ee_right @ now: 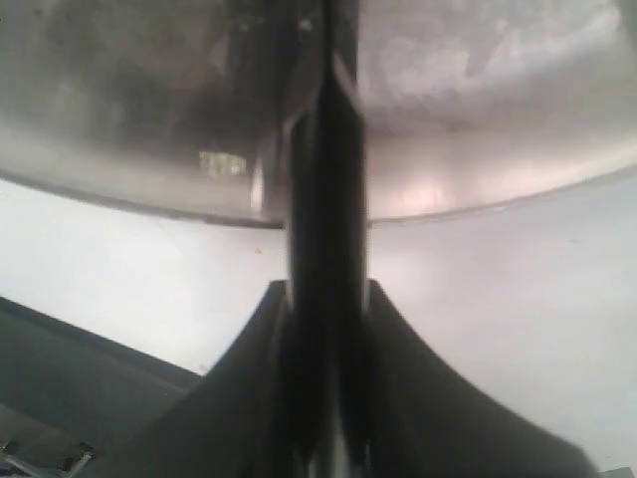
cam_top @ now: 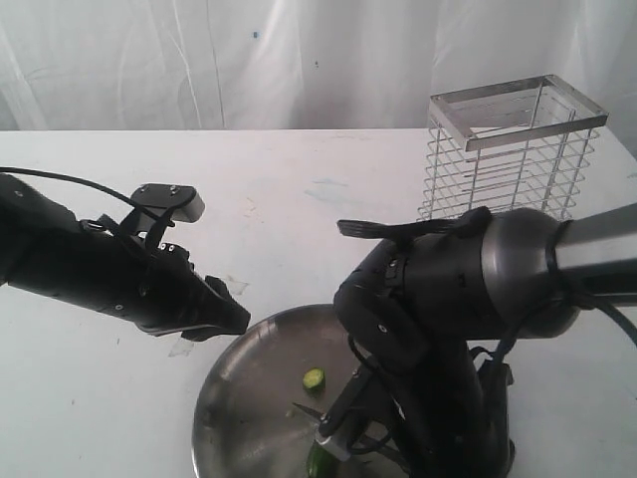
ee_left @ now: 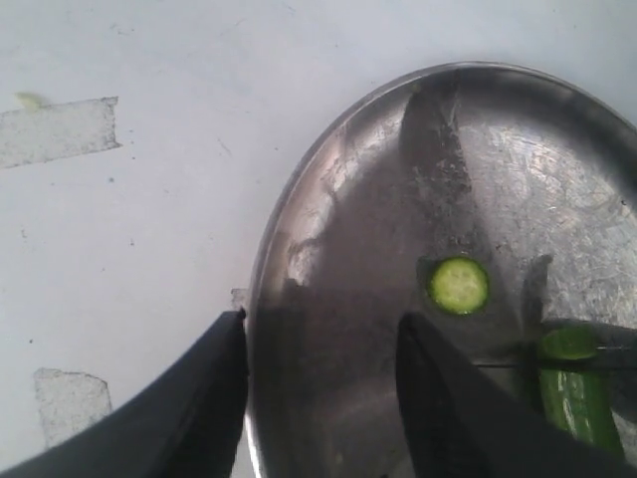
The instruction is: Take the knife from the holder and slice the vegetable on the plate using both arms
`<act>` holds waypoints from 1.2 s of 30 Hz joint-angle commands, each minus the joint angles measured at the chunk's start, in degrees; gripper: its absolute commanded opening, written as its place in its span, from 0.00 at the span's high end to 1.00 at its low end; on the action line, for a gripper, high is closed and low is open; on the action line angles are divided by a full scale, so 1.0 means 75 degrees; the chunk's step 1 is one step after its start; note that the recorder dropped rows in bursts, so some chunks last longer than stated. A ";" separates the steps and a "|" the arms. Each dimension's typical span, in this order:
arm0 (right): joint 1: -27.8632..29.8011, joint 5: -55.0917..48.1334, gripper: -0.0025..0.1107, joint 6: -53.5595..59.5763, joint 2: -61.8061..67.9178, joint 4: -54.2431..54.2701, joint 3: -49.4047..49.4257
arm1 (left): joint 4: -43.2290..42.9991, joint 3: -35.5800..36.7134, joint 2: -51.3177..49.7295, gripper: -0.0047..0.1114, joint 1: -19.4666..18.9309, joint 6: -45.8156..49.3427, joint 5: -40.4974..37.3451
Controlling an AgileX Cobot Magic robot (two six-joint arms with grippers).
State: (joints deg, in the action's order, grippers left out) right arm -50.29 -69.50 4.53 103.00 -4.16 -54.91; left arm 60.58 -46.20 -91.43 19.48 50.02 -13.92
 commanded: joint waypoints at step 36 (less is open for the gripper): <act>0.0007 0.0745 0.98 -0.0289 -0.0085 0.0555 0.0092 | 0.0679 0.0058 -0.0580 0.52 0.0505 0.0350 -0.1656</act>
State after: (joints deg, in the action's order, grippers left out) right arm -50.29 -64.77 2.55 103.00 0.00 -54.30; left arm 64.78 -46.20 -94.39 21.85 52.02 -26.50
